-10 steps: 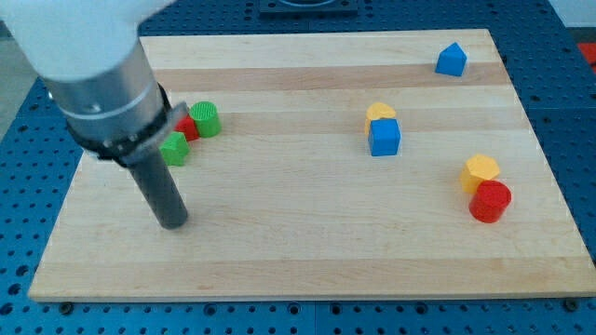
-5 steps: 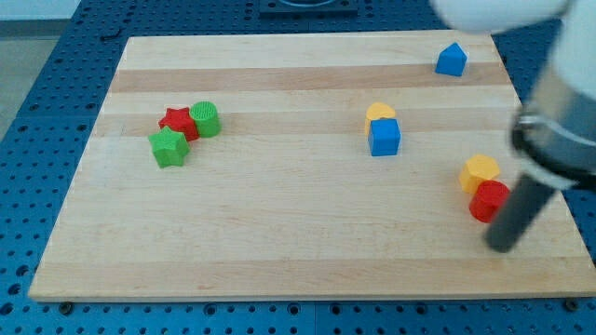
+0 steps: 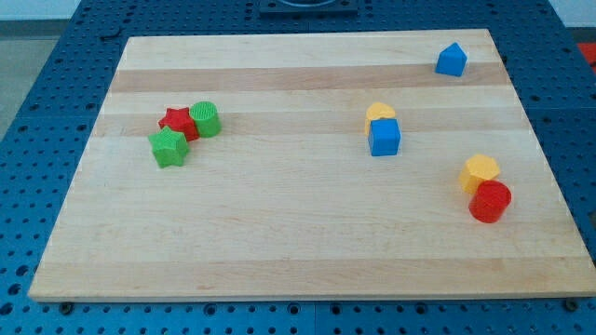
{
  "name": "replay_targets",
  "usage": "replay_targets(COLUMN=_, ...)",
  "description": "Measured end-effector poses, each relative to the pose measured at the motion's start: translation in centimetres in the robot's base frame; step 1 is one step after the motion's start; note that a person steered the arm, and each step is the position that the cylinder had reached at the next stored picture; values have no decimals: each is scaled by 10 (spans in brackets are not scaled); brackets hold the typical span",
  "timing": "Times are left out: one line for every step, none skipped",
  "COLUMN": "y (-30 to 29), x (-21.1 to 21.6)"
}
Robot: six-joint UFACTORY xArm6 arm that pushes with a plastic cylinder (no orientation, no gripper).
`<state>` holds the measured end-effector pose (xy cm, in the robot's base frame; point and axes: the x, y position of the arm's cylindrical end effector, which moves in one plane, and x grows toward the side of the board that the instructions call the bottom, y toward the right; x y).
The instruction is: Slide the red circle to center
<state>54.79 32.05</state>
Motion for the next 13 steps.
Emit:
replay_targets(y=-18, x=-19)
replay_targets(y=-44, x=-24)
replay_targets(y=-66, x=-20)
replay_targets(y=-79, x=-17)
replay_targets(y=-101, x=-17)
replay_targets(y=-126, x=-17)
replay_targets(y=-144, x=-17)
replay_targets(y=-144, x=-17)
replay_targets(y=-165, x=-18)
replay_targets(y=-196, x=-18)
replay_targets(y=-223, x=-18)
replay_targets(y=-248, x=-18)
replay_targets(y=-252, x=-18)
